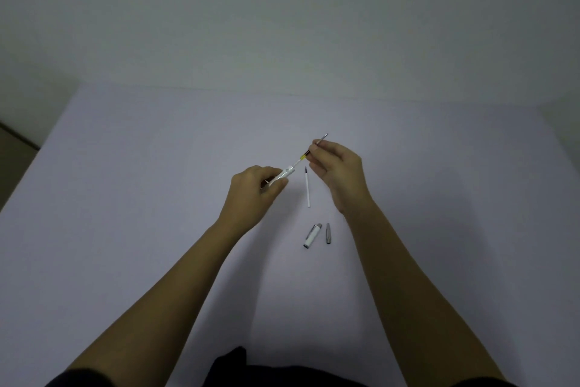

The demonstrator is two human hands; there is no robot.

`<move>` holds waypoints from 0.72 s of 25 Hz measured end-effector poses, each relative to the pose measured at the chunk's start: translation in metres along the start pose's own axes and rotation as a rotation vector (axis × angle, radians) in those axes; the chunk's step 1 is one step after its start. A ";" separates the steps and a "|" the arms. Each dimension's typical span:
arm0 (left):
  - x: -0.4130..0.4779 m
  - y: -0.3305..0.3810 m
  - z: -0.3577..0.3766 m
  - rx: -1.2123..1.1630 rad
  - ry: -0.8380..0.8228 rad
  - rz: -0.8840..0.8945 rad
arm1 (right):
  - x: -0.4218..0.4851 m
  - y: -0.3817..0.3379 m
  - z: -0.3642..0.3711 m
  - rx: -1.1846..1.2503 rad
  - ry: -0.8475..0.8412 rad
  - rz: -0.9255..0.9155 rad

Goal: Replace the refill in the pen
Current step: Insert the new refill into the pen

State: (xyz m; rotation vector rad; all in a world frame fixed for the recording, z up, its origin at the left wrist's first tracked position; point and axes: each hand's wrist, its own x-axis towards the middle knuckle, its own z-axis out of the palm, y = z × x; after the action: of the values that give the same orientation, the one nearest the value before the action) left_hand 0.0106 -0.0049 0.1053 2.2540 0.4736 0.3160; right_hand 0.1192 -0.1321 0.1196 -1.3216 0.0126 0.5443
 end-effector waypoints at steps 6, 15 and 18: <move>-0.006 0.013 0.001 -0.048 0.031 0.022 | -0.014 0.005 -0.001 -0.148 -0.040 0.010; -0.012 0.019 0.005 -0.142 0.083 -0.021 | -0.012 0.022 -0.028 -0.334 -0.043 0.036; -0.012 0.020 0.004 -0.163 0.085 -0.033 | -0.007 0.046 -0.052 -0.623 0.135 0.047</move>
State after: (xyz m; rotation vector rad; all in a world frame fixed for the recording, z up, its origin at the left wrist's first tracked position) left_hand 0.0065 -0.0249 0.1166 2.0790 0.5107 0.4189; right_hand 0.1107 -0.1762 0.0655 -1.9684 -0.0156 0.5164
